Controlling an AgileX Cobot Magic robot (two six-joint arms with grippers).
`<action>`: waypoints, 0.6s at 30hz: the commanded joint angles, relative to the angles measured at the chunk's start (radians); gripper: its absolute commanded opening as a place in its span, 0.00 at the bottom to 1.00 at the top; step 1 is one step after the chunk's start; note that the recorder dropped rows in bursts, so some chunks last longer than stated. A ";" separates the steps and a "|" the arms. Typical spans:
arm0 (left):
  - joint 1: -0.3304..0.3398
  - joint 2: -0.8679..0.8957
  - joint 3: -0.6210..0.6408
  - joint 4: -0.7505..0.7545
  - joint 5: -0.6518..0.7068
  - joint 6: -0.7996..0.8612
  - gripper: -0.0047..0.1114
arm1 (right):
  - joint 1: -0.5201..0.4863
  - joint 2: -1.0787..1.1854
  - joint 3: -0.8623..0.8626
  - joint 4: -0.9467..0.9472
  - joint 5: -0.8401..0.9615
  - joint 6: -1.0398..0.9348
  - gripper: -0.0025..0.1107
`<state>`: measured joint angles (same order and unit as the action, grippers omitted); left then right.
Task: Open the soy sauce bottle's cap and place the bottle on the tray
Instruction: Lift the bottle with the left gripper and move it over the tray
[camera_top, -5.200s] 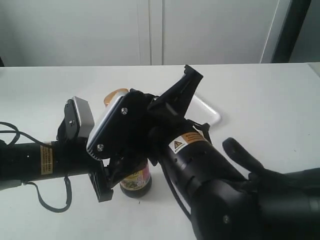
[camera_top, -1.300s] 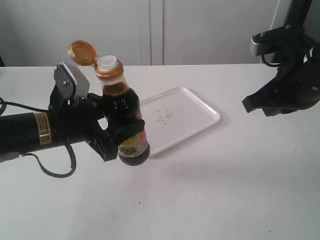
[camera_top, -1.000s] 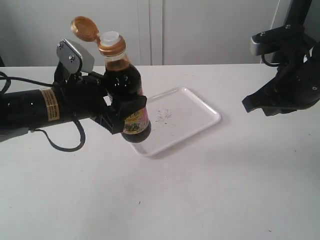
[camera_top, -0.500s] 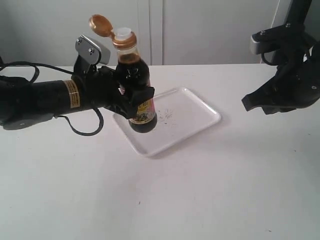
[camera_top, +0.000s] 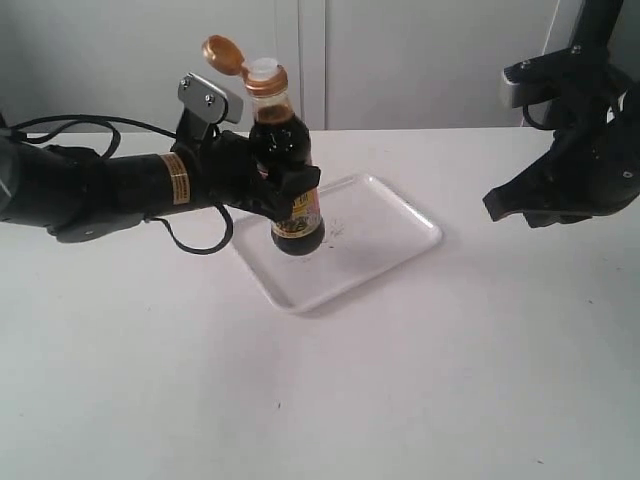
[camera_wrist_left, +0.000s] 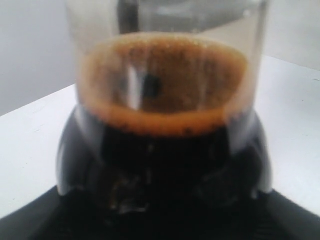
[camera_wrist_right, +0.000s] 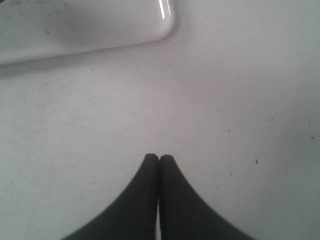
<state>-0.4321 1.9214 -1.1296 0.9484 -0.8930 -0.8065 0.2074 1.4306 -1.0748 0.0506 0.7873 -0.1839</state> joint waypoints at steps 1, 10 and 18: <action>-0.025 0.002 -0.060 -0.036 -0.014 -0.009 0.04 | -0.009 -0.007 -0.004 0.002 -0.013 0.003 0.02; -0.069 0.054 -0.158 -0.045 0.036 -0.016 0.04 | -0.009 -0.007 -0.004 0.004 -0.009 0.003 0.02; -0.069 0.099 -0.213 -0.058 0.054 -0.016 0.04 | -0.009 -0.007 -0.004 0.004 -0.009 0.003 0.02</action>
<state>-0.5006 2.0351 -1.3103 0.9289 -0.7721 -0.8133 0.2074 1.4306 -1.0748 0.0544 0.7827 -0.1826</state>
